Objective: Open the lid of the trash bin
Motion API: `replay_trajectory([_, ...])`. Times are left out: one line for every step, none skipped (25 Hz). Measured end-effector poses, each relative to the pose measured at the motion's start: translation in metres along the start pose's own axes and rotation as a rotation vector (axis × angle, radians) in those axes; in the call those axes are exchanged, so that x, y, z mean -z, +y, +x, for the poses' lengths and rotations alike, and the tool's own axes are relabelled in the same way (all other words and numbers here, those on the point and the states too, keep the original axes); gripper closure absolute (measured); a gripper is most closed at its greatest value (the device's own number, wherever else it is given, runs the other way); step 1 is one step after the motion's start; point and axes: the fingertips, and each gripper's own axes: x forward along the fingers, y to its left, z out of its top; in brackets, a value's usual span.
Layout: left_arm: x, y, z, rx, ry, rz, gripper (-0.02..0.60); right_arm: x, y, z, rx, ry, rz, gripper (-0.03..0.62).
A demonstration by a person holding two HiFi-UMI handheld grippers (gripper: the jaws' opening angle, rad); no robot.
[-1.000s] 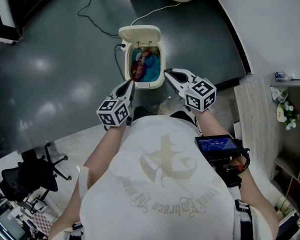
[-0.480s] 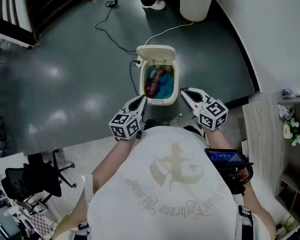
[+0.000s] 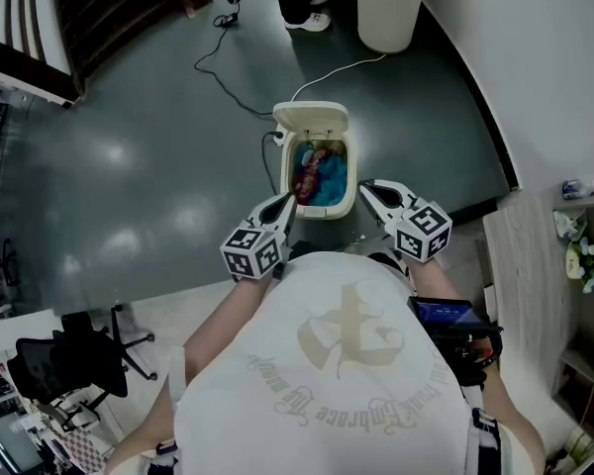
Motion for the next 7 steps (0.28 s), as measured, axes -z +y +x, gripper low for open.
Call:
replay_trajectory([0.0,-0.0002,0.0011,-0.001,0.001,0.001,0.568,0.0003,-0.0006,-0.0001,-0.001,-0.001,0.0,0.589])
replay_trajectory([0.0003,-0.0007,0.0024,-0.001,0.001,0.002,0.568,0.0006,-0.0014,-0.0004,-0.002,-0.002,0.0,0.589])
replay_trajectory([0.0007,-0.0015,0.0036,-0.001,0.002,0.003,0.568,0.0009,-0.0023,-0.0008,-0.003,-0.003,0.0,0.589])
replay_trajectory([0.0011,-0.0023,0.0047,-0.001,0.003,0.005,0.568,0.0011,-0.0031,-0.0012,-0.003,-0.005,-0.001,0.589])
replay_trajectory([0.0012,-0.0027,0.0053,-0.001,0.003,0.007,0.568,0.0009,-0.0038,-0.0012,-0.004,-0.007,-0.002,0.589])
replay_trajectory([0.0011,-0.0026,0.0057,-0.003,0.004,0.01,0.568,0.0005,-0.0043,-0.0008,-0.006,-0.009,-0.004,0.589])
replay_trajectory([0.0007,-0.0024,0.006,-0.005,0.004,0.012,0.568,0.0,-0.0048,-0.0001,-0.008,-0.012,-0.006,0.589])
